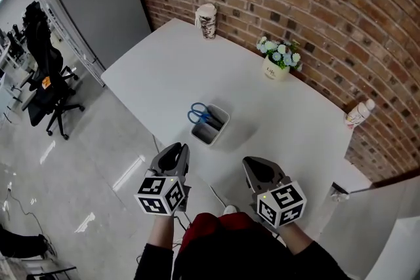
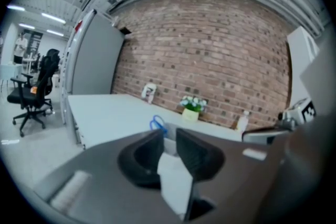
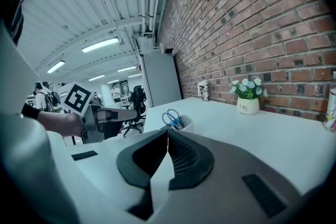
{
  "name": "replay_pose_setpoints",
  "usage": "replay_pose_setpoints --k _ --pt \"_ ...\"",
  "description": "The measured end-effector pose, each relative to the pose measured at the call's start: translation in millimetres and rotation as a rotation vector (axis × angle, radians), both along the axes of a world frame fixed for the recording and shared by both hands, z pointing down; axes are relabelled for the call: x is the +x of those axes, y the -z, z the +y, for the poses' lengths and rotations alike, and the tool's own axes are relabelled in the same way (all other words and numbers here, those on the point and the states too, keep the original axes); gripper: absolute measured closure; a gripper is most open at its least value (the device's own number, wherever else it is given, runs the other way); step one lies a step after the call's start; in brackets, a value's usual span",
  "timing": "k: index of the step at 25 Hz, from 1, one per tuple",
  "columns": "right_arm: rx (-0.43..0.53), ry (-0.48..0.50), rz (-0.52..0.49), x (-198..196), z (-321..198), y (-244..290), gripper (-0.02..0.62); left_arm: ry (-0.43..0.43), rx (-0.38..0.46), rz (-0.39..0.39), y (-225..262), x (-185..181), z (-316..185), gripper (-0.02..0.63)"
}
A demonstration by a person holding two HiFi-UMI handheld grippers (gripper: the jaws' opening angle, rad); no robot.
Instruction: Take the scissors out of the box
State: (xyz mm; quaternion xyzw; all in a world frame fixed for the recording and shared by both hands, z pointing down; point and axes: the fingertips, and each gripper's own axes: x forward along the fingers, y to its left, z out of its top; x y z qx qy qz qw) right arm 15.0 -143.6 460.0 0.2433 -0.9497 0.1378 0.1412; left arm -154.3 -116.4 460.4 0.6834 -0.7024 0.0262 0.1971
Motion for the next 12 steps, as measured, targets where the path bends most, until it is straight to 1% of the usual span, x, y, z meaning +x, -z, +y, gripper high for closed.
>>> replay_pose_setpoints --k 8,12 --pt "-0.005 -0.022 -0.007 2.3 -12.3 1.9 0.586 -0.015 -0.038 -0.009 -7.9 -1.0 -22.2 0.494" --pt "-0.009 -0.046 -0.004 1.3 -18.4 1.1 0.586 -0.023 -0.049 0.023 -13.4 -8.1 -36.2 0.474"
